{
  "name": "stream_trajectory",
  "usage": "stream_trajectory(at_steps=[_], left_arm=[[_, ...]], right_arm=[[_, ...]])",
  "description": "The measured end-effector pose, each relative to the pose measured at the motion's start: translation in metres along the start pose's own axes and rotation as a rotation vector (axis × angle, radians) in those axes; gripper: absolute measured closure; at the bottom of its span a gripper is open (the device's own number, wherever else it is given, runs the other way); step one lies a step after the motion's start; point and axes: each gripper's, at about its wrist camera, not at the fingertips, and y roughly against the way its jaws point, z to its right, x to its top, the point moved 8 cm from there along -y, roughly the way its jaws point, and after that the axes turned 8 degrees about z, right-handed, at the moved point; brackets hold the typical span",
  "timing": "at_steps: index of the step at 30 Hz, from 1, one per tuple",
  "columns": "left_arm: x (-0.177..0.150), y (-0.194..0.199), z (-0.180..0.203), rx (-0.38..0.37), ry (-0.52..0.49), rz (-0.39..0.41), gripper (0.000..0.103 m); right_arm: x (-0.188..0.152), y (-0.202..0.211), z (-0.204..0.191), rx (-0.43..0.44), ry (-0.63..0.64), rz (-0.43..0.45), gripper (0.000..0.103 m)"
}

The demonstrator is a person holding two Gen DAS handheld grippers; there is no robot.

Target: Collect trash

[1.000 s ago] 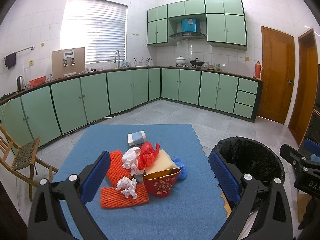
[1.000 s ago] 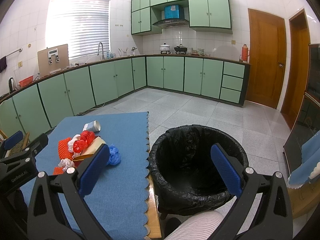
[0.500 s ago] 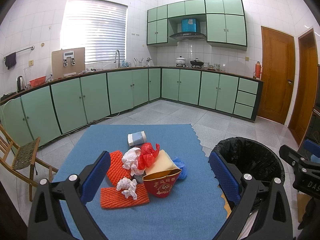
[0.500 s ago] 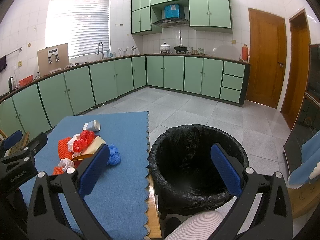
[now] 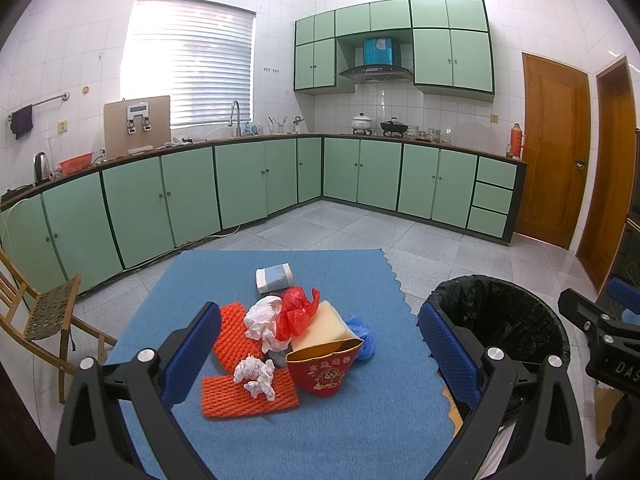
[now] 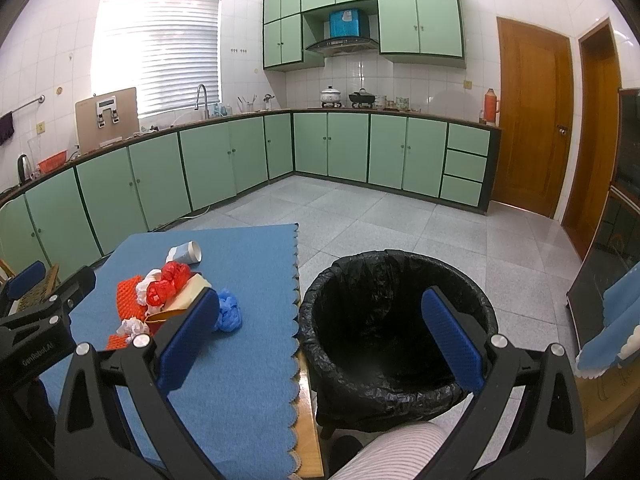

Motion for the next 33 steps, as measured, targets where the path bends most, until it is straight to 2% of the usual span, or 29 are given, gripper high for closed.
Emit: stream_trajectory(at_steps=[15, 23, 26, 29, 33], left_arm=[[-0.002, -0.002, -0.002, 0.002, 0.007, -0.006, 0.006], [-0.007, -0.014, -0.015, -0.001, -0.004, -0.026, 0.006], [-0.011, -0.029, -0.037, 0.037, -0.019, -0.037, 0.006], [-0.017, -0.046, -0.071, 0.056, 0.019, -0.056, 0.006], [-0.027, -0.060, -0.116, 0.144, 0.040, -0.061, 0.006]], right_arm=[[-0.005, -0.010, -0.005, -0.001, 0.000, -0.012, 0.005], [-0.006, -0.022, -0.016, 0.016, 0.010, -0.019, 0.005], [-0.007, -0.032, -0.026, 0.037, 0.012, -0.021, 0.005], [-0.009, -0.049, -0.044, 0.079, 0.020, -0.033, 0.005], [-0.016, -0.077, -0.076, 0.136, 0.035, -0.048, 0.005]])
